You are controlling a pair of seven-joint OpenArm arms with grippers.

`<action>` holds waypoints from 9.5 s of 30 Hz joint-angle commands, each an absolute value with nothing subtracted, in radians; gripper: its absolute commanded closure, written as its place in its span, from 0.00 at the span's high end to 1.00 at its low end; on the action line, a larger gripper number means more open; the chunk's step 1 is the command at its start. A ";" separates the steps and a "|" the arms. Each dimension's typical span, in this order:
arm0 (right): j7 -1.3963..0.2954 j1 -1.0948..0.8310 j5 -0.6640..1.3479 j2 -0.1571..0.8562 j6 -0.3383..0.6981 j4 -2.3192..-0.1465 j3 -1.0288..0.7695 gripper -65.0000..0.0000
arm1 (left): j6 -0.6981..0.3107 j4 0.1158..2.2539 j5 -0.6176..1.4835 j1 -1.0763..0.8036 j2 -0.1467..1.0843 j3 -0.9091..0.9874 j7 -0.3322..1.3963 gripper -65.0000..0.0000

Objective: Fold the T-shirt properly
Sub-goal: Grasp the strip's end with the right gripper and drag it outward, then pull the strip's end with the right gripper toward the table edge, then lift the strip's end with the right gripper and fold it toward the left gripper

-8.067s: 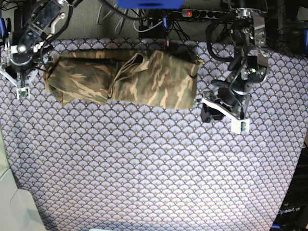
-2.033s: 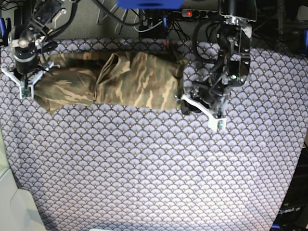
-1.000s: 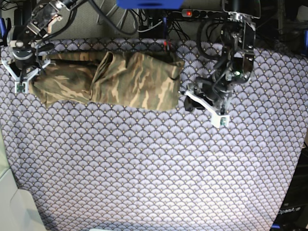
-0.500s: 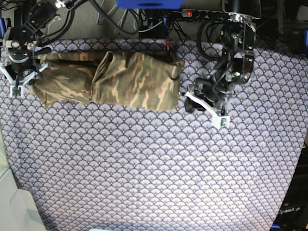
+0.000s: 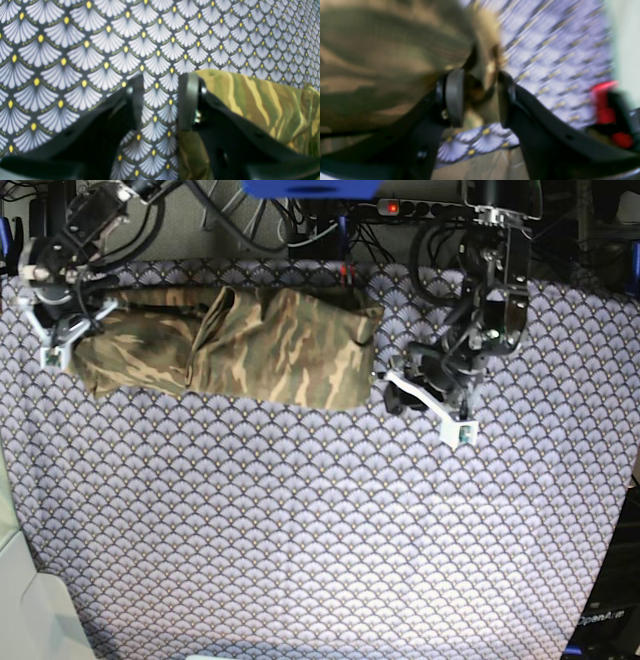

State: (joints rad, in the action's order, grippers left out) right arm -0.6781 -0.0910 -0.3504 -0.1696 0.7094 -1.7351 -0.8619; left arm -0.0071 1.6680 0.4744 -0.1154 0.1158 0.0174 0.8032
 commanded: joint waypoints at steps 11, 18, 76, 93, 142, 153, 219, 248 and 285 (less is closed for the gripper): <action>-0.653 -0.074 -0.338 -0.093 0.698 -1.644 -0.862 0.35 | -0.016 1.682 0.481 -0.099 0.117 0.019 0.786 0.35; -0.651 -0.076 -0.337 -0.070 0.698 -1.600 -0.858 0.35 | -0.016 1.682 0.481 -0.099 0.117 0.018 0.791 0.35; -0.653 -0.248 -0.430 -0.151 0.698 -1.954 -0.671 0.23 | -0.018 1.682 0.483 -0.102 0.134 0.013 0.786 0.35; -0.651 -0.249 -0.453 -0.148 0.698 -1.963 -0.668 0.40 | -0.019 1.681 0.483 -0.079 0.148 0.012 0.791 0.35; -1.354 0.021 -0.150 -0.001 0.698 -1.931 -0.865 0.55 | -0.021 1.626 0.489 -0.074 0.145 0.012 0.785 0.35; -1.396 0.059 0.079 0.096 0.698 -1.848 -0.866 0.55 | -0.021 1.624 0.483 -0.071 0.139 0.012 0.785 0.35; -1.349 -0.053 0.739 0.344 0.698 -1.207 -0.829 0.47 | -0.021 1.555 0.483 -0.071 0.137 0.013 0.785 0.35; -1.382 -0.170 0.734 0.349 0.698 -1.689 -0.786 0.00 | -0.021 1.560 0.487 -0.079 0.137 0.013 0.785 0.35; -1.386 -0.125 0.739 0.157 0.460 -2.026 -0.174 0.00 | -0.021 1.442 0.483 -0.008 0.139 0.013 0.768 0.35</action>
